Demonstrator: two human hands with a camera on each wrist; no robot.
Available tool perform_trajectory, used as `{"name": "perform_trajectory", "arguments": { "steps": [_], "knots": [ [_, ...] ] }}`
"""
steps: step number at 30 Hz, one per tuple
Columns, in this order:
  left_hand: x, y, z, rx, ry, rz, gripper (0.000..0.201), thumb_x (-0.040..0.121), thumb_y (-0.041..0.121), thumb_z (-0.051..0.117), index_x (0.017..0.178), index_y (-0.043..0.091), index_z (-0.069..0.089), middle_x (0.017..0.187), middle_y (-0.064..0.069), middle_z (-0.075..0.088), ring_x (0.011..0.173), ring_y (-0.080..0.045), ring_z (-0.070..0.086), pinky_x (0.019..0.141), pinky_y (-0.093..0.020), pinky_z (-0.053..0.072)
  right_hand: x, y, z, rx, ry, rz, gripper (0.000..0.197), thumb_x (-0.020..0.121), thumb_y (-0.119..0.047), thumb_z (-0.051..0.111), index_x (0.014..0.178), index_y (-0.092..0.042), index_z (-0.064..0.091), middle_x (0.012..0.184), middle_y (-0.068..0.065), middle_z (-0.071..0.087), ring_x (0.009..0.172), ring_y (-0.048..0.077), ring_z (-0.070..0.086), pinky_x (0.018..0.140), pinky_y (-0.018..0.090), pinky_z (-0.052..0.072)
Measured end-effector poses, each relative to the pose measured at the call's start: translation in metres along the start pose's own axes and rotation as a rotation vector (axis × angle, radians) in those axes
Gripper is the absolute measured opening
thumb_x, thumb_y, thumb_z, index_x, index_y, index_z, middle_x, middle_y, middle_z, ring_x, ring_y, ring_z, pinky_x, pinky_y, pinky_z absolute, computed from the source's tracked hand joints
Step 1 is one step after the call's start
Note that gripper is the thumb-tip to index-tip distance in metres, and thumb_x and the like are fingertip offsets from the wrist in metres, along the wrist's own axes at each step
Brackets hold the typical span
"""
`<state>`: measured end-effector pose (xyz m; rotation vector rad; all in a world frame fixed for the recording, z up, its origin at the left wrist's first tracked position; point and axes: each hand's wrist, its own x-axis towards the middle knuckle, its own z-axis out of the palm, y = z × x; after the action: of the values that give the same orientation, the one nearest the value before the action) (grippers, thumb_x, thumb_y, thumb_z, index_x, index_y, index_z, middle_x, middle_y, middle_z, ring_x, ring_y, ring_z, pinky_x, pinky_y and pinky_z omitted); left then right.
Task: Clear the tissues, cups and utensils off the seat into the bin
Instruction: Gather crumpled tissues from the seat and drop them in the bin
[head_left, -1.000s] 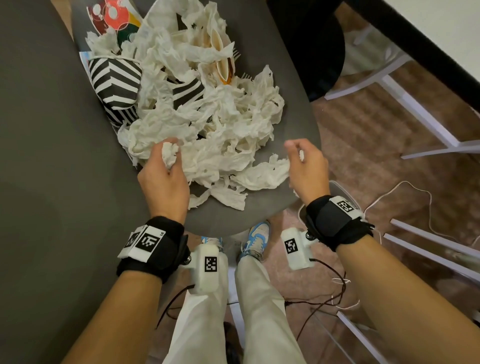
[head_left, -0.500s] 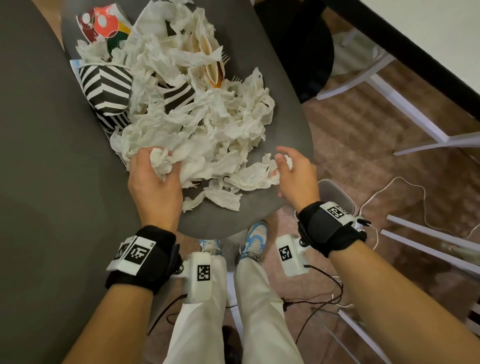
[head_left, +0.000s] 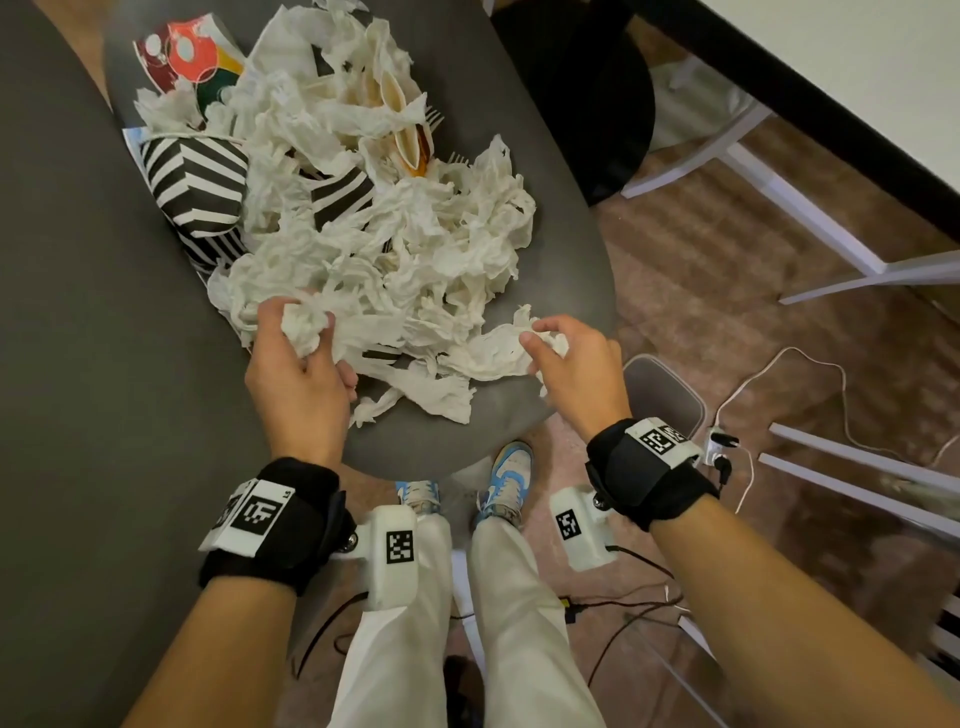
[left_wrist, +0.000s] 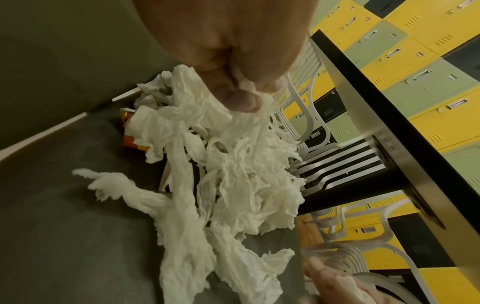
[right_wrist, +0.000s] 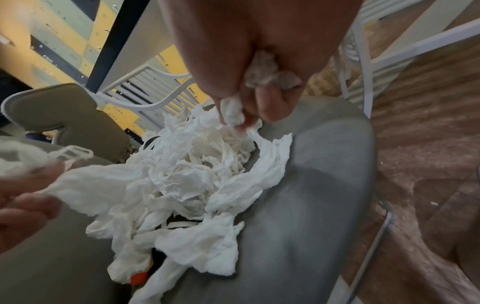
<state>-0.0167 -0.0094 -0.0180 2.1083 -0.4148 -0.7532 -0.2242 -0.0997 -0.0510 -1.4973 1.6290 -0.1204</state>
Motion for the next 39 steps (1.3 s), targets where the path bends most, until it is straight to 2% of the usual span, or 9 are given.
{"name": "perform_trajectory", "arguments": {
  "steps": [3,5,10,15,19,24,31,37,39],
  "knots": [
    [-0.006,0.001,0.003,0.018,-0.089,0.028,0.011,0.091,0.045,0.057,0.094,0.055,0.056,0.113,0.004,0.057,0.088,-0.023,0.065,0.080,-0.038,0.057,-0.002,-0.003,0.000,0.044,-0.049,0.011,0.026,0.091,-0.042,0.059,0.094,-0.019,0.070,0.056,0.005,0.064,0.046,0.016,0.059,0.052,0.027,0.052],
    [-0.009,0.006,0.004,0.067,-0.110,0.011,0.023,0.076,0.073,0.059,0.084,0.051,0.059,0.106,0.011,0.052,0.097,-0.029,0.065,0.089,-0.046,0.054,-0.001,-0.003,0.000,-0.075,-0.030,-0.052,0.033,0.091,-0.049,0.055,0.089,-0.020,0.070,0.064,0.004,0.065,0.065,0.017,0.061,0.060,0.028,0.042],
    [-0.004,-0.005,0.012,-0.036,-0.031,-0.088,0.038,0.074,0.035,0.079,0.059,0.023,0.046,0.091,-0.008,0.062,0.068,-0.019,0.069,0.064,-0.028,0.055,-0.003,-0.003,0.001,-0.108,0.012,-0.091,0.040,0.084,-0.059,0.057,0.078,-0.020,0.063,0.073,0.001,0.067,0.072,0.017,0.059,0.065,0.029,0.043],
    [-0.006,-0.003,0.021,-0.161,-0.127,-0.154,0.028,0.088,-0.002,0.058,0.067,0.014,0.049,0.080,-0.008,0.059,0.061,-0.021,0.071,0.063,-0.033,0.060,-0.004,0.005,0.005,0.017,-0.107,-0.104,0.021,0.094,-0.034,0.052,0.086,-0.017,0.061,0.079,-0.010,0.043,0.074,0.004,0.045,0.069,0.025,0.031],
    [-0.008,-0.001,0.026,-0.245,-0.215,-0.223,0.018,0.090,0.013,0.055,0.099,0.021,0.068,0.116,-0.009,0.065,0.080,-0.020,0.063,0.055,-0.026,0.052,-0.006,0.008,0.006,0.097,-0.137,-0.111,0.033,0.095,-0.022,0.032,0.102,-0.012,0.062,0.090,-0.006,0.047,0.081,0.007,0.044,0.075,0.021,0.032],
    [-0.015,0.001,0.030,-0.090,-0.244,-0.165,0.042,0.084,0.053,0.063,0.078,0.012,0.068,0.075,-0.008,0.069,0.074,-0.021,0.067,0.071,-0.032,0.052,-0.005,0.010,0.009,0.047,-0.150,-0.068,0.031,0.093,-0.004,0.036,0.122,-0.012,0.042,0.088,-0.003,0.050,0.065,0.000,0.039,0.056,0.013,0.029],
    [-0.019,-0.003,0.047,-0.031,-0.360,-0.189,0.034,0.082,0.032,0.074,0.069,0.010,0.051,0.070,-0.010,0.052,0.047,-0.017,0.050,0.038,-0.019,0.039,-0.007,0.020,0.010,0.032,-0.128,-0.120,0.023,0.091,-0.022,0.060,0.113,-0.020,0.068,0.126,0.000,0.064,0.114,0.016,0.058,0.097,0.027,0.042],
    [-0.030,-0.010,0.063,0.039,-0.461,-0.187,0.067,0.079,0.080,0.037,0.088,0.022,0.070,0.090,0.005,0.068,0.083,-0.015,0.058,0.082,-0.034,0.043,-0.016,0.038,0.011,0.112,-0.079,-0.112,0.019,0.101,-0.024,0.042,0.098,-0.013,0.058,0.097,0.002,0.060,0.088,0.015,0.051,0.075,0.028,0.035],
    [-0.032,-0.014,0.070,0.040,-0.488,-0.247,0.068,0.083,0.074,0.033,0.100,0.020,0.071,0.104,0.000,0.069,0.100,-0.022,0.060,0.095,-0.038,0.040,-0.020,0.045,0.008,0.146,-0.101,-0.095,0.025,0.102,-0.028,0.038,0.095,-0.010,0.055,0.096,0.005,0.056,0.090,0.018,0.051,0.078,0.031,0.036]
  ]
}}
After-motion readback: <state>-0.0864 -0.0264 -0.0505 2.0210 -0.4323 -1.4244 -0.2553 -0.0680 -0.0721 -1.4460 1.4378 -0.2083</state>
